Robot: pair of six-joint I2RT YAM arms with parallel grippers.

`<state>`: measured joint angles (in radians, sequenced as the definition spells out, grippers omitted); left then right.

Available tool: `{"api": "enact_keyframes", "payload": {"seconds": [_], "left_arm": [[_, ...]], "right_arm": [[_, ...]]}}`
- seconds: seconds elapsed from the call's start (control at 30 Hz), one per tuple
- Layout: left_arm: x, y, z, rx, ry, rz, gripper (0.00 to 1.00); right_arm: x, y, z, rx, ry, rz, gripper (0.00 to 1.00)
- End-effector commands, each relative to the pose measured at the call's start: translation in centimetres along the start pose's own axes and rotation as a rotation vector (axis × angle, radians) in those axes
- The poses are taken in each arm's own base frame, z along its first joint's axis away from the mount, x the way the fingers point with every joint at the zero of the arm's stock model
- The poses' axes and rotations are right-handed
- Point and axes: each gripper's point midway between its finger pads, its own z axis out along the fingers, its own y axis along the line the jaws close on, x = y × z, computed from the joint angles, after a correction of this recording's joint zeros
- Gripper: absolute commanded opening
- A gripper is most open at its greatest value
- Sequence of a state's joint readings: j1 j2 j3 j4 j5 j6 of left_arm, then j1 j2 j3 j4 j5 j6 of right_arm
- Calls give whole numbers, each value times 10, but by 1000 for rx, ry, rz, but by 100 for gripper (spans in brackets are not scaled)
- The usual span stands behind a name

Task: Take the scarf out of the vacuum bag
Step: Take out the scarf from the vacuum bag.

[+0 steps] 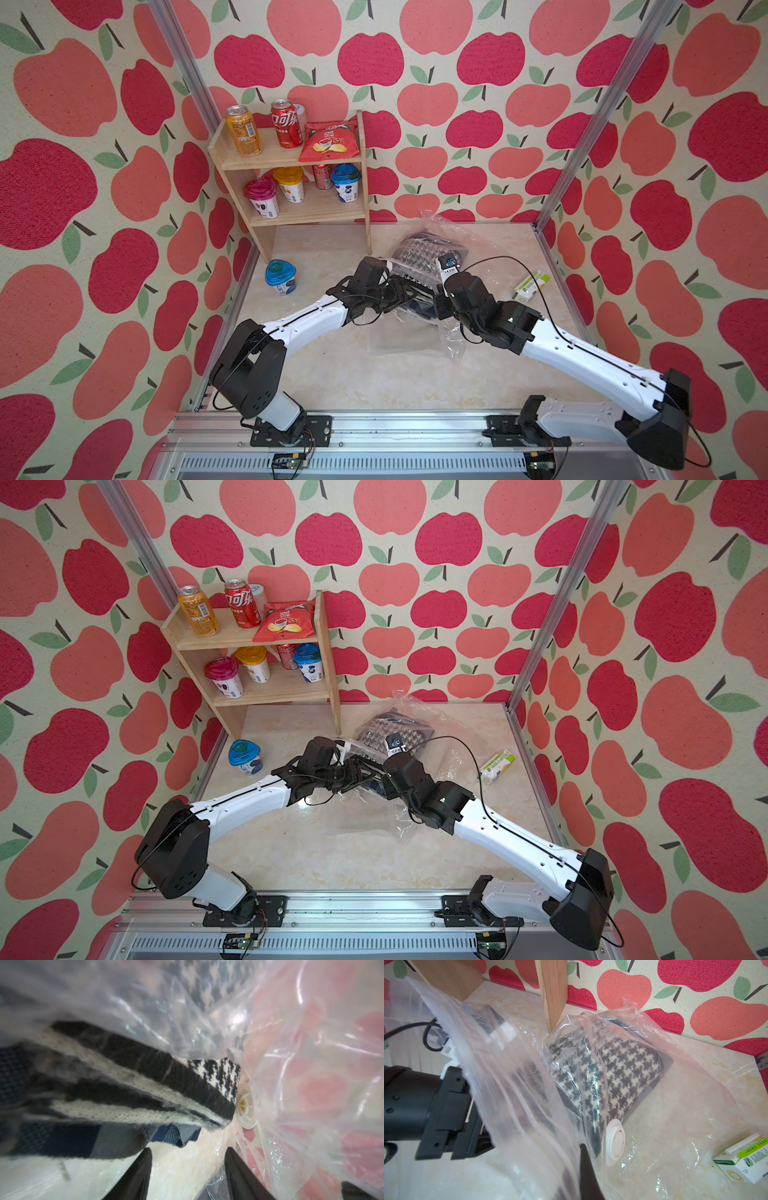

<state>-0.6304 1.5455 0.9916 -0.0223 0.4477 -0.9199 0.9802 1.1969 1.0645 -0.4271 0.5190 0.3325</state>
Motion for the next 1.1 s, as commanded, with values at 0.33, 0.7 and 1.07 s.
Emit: {"api": "enact_keyframes", "payload": {"seconds": [0.33,0.7,1.07], "left_arm": [[-37,16,-11,18,-113,-57,59],[-43,27,2,31,-102,-115,60],[-56,16,8,76,-133,-118,62]], "right_arm": [[-6,2,-2,-1,-10,-4,0],[-5,4,-1,-6,-3,-3,0],[-6,8,1,-18,-1,-6,0]]}}
